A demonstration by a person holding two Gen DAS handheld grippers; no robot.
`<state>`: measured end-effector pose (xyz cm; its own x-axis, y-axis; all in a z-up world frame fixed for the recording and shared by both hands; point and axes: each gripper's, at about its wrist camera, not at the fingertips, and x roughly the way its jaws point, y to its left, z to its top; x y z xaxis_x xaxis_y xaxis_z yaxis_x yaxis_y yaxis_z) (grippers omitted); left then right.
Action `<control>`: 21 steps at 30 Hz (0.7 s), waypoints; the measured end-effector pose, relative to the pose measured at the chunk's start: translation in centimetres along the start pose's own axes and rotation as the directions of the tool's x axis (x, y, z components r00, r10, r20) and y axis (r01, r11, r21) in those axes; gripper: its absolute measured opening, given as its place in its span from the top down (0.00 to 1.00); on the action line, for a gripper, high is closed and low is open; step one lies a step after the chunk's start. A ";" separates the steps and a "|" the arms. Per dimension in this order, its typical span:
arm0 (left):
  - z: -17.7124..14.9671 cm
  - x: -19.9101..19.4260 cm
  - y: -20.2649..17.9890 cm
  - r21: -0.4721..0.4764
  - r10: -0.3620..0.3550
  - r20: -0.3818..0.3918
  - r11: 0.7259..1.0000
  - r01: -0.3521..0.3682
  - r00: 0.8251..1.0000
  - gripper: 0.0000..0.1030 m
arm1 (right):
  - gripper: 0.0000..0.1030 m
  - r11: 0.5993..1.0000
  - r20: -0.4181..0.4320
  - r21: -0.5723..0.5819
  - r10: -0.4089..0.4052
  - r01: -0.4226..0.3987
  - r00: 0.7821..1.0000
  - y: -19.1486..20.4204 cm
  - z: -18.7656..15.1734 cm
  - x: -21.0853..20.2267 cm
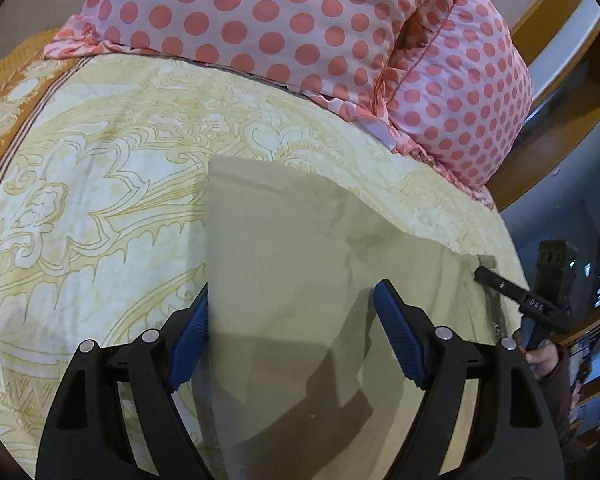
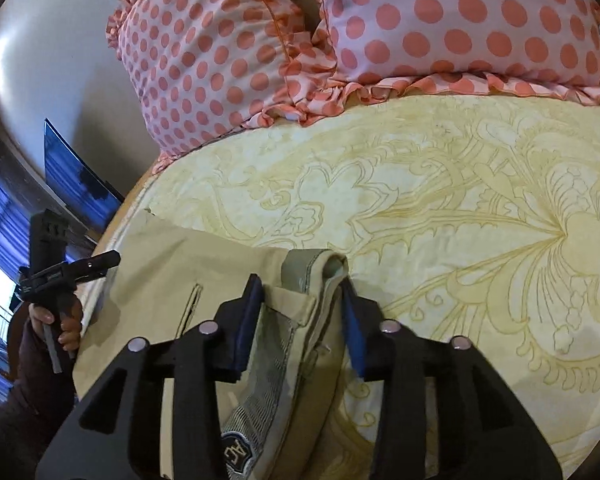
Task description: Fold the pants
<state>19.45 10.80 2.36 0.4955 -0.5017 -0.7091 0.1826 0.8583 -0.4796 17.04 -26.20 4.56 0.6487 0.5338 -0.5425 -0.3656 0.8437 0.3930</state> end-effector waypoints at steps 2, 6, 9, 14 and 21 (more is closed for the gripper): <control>0.3 0.0 0.2 -0.017 -0.021 -0.004 1.000 0.021 1.000 0.23 | 0.82 0.999 0.017 -0.031 0.037 -0.036 0.999 0.5 -0.1 -0.5; 0.7 0.3 1.2 -0.080 -0.081 -0.005 0.993 0.081 0.997 0.45 | 0.87 0.998 0.016 -0.041 0.040 -0.039 0.999 0.8 -0.1 -0.5; 0.8 0.4 2.8 -0.151 -0.122 -0.008 0.981 0.119 0.993 0.90 | 0.88 0.997 0.041 -0.038 0.069 -0.068 0.997 0.9 0.1 -1.2; 1.6 -0.2 2.2 -0.122 -0.101 0.002 0.988 0.100 0.995 0.97 | 0.88 0.993 0.071 -0.028 0.113 -0.112 0.991 1.3 1.3 -2.0; 8.6 0.5 -1.4 -0.010 0.004 0.138 1.000 -0.003 0.990 0.97 | 0.89 0.998 0.189 -0.033 0.051 -0.045 0.981 1.1 7.5 -1.5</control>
<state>26.70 10.24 7.11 0.6085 -0.4782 -0.6333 0.1724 0.8587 -0.4827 20.61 -26.50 11.37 0.7437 0.5554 -0.3720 -0.4162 0.8202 0.3925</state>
